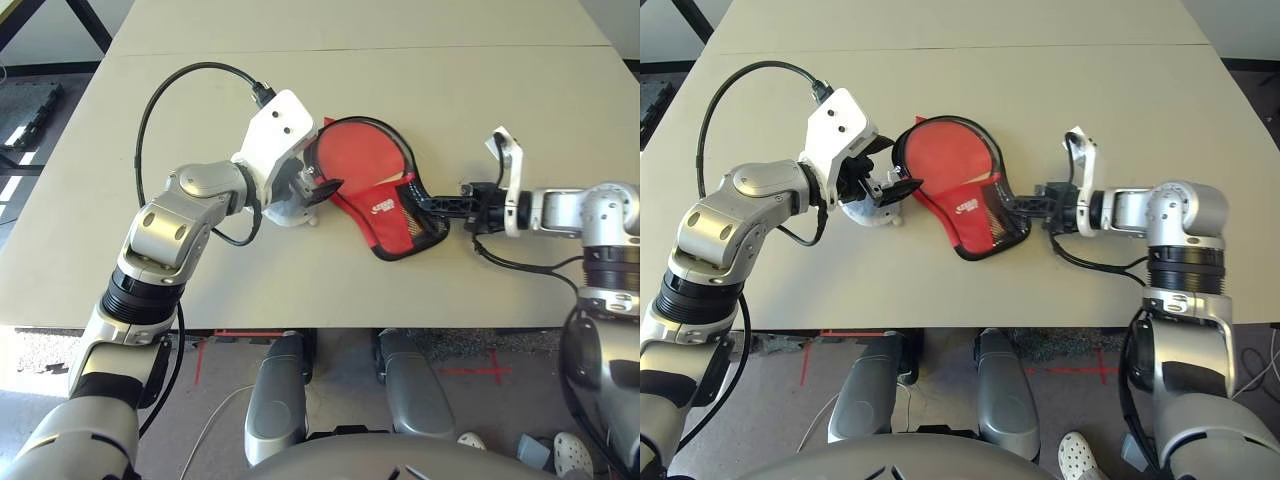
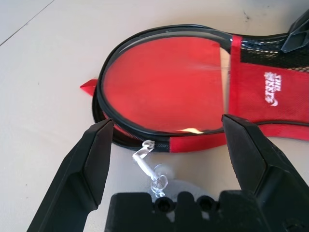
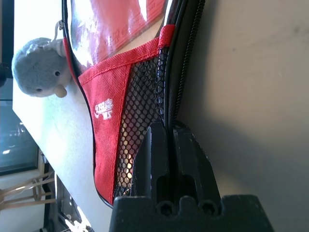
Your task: Store the ping-pong paddle in its case and zip it.
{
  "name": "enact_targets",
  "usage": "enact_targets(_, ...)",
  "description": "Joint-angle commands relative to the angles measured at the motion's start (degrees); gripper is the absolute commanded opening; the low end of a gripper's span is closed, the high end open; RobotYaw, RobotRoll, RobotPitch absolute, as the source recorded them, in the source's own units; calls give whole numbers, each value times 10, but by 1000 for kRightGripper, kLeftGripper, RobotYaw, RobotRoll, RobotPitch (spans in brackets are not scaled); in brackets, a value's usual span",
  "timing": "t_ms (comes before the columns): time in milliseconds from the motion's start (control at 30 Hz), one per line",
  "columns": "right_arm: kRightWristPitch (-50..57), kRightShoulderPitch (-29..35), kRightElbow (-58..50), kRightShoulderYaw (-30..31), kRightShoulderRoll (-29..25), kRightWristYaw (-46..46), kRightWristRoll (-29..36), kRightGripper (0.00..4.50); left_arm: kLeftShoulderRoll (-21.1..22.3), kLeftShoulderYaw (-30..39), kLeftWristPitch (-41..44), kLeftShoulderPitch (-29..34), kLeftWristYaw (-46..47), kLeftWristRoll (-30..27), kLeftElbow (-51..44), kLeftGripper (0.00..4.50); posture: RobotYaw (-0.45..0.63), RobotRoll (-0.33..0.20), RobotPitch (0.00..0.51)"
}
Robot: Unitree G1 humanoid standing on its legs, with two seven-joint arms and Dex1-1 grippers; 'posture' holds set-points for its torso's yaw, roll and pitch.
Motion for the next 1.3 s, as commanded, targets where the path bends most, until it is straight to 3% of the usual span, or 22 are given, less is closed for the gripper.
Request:
enact_targets(33,31,38,-28,-22,-32,-2,8,32,-4,-7,-4,7,-2,4,-1,4500,-10,0,251)
enact_targets(167,51,74,-58,-44,-55,0,26,32,-7,-9,-7,8,-3,6,2,4500,-26,0,257)
enact_targets(433,69,134,-123,-78,-42,-33,89,32,-12,-15,-15,10,-5,9,8,4500,-42,0,267)
enact_targets(633,69,153,-141,-80,-20,-86,152,32,-14,-20,-20,12,-5,10,11,4500,-45,0,271)
enact_targets(767,69,145,-133,-72,-36,-116,194,32,-12,-21,-21,14,-6,11,12,4500,-40,0,272)
enact_targets(867,69,123,-117,-65,-77,-103,211,793,-10,-20,-21,14,-7,12,12,4500,-37,0,270)
enact_targets(933,60,98,-112,-50,-125,-66,198,1561,-8,-19,-22,14,-7,13,13,4500,-37,0,267)
enact_targets(1100,-111,70,-81,46,-234,81,106,3443,-6,-17,-22,12,-9,14,13,4500,-35,0,264)
enact_targets(1200,-294,41,-38,119,-264,204,7,4479,-4,-16,-24,10,-11,16,17,4500,-38,0,256)
enact_targets(1300,-429,-23,55,177,-237,277,-76,4479,-2,-15,-28,5,-13,17,23,4500,-37,0,253)
